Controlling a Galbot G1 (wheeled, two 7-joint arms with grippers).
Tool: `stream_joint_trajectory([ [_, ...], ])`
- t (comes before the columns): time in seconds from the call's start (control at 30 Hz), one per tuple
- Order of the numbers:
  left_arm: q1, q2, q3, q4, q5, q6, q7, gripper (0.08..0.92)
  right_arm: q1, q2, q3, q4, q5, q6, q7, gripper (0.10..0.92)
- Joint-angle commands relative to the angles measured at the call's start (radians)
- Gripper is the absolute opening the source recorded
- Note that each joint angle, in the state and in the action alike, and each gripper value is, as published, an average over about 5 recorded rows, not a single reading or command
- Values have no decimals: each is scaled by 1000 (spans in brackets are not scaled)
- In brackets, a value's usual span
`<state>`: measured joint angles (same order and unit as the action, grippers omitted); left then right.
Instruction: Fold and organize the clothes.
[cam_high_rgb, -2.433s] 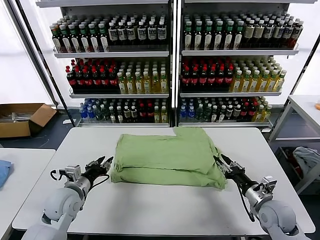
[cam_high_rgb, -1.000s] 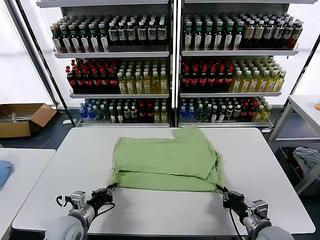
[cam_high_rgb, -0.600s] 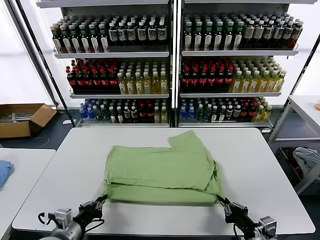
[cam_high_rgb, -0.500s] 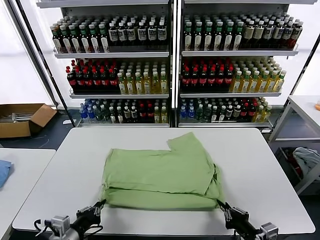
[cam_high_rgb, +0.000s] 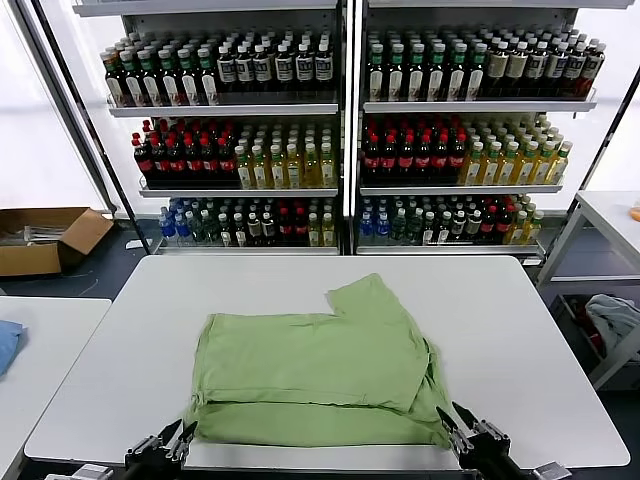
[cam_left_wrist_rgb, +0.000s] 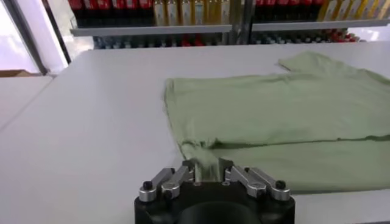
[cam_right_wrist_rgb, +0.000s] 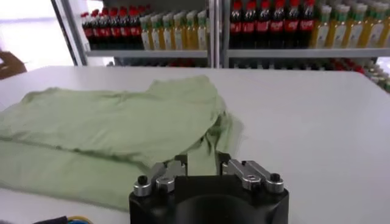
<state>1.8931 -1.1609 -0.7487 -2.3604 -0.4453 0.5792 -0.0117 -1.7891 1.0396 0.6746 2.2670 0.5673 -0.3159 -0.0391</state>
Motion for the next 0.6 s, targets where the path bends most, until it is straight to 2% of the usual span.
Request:
stream_joint_trajectory([
  [0.03, -102, 35, -32, 21, 8, -1, 12, 459, 158, -30, 3, -13, 130, 12, 28, 568],
  [0.17, -303, 127, 11, 146, -29, -1, 46, 571, 401, -59, -90, -141, 136, -8, 9, 681],
  [0.33, -556, 256, 117, 345, -153, -1, 77, 719, 770, -70, -276, -432, 126, -62, -66, 801],
  [0.43, -683, 306, 190, 442, -190, 0, 105, 790, 937, -64, -377, -580, 110, -83, -112, 820],
  [0.6, -839, 337, 306, 596, -228, -1, 117, 821, 1076, -54, -480, -735, 90, -94, -161, 823],
])
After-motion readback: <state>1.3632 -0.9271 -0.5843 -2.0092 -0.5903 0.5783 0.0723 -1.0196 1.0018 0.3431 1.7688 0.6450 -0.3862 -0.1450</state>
